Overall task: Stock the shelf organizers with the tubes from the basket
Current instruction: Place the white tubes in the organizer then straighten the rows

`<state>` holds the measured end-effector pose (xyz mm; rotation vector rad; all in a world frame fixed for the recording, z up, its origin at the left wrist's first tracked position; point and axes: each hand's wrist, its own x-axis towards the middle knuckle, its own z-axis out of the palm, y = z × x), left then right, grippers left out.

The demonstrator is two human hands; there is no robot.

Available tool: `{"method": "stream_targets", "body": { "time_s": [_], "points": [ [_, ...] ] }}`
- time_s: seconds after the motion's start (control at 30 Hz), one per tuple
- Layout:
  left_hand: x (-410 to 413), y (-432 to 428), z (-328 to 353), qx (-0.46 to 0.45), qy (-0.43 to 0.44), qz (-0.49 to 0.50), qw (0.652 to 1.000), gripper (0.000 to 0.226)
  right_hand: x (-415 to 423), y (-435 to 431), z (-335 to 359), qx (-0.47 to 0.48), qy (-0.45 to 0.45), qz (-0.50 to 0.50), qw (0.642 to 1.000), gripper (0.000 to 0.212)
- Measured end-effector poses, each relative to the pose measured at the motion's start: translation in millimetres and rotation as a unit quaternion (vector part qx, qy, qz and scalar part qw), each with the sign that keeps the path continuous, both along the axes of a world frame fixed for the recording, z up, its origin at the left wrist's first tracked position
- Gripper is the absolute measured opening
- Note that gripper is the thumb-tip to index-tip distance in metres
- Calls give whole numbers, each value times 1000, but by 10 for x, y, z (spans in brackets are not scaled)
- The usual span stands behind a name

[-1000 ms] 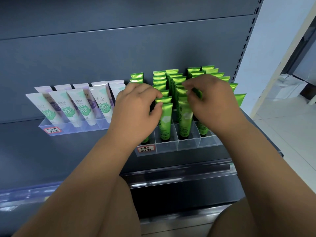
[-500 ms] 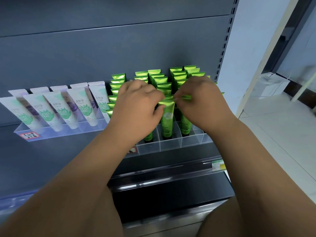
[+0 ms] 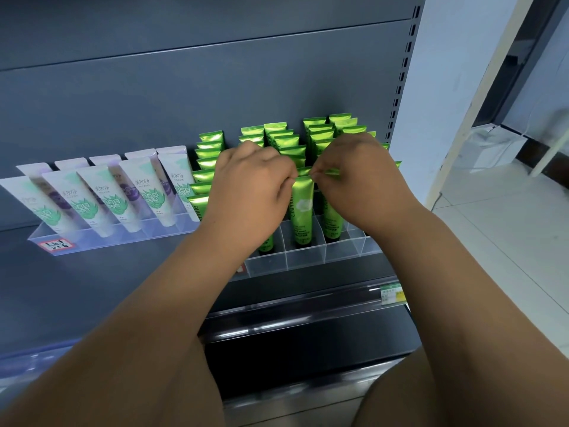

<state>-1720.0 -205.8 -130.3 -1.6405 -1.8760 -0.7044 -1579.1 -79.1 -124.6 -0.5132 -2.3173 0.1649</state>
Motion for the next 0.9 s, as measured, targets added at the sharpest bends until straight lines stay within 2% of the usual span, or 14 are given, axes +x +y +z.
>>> {"method": "stream_targets", "body": {
  "time_s": [0.53, 0.9],
  "points": [
    [7, 6, -6, 8, -19, -15, 1000, 7, 28, -19, 30, 10, 18, 4, 1000, 13],
    [44, 56, -18, 6, -43, -9, 999, 8, -3, 17, 34, 21, -32, -23, 999, 17]
  ]
}}
